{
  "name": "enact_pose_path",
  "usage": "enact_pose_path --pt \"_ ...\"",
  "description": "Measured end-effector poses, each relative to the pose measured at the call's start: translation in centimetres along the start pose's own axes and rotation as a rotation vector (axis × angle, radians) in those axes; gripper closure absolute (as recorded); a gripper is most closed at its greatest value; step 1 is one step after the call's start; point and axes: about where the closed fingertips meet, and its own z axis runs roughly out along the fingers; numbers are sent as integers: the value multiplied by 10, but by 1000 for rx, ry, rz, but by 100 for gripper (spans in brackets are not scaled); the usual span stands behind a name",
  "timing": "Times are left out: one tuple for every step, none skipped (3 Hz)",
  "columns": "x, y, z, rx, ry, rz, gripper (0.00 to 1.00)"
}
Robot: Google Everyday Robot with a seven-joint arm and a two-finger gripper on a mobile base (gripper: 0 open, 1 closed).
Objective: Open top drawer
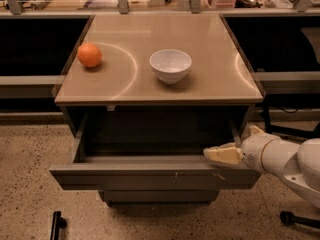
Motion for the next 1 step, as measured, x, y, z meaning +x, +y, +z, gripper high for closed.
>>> enact_pose_path --pt "0 0 0 0 0 0 0"
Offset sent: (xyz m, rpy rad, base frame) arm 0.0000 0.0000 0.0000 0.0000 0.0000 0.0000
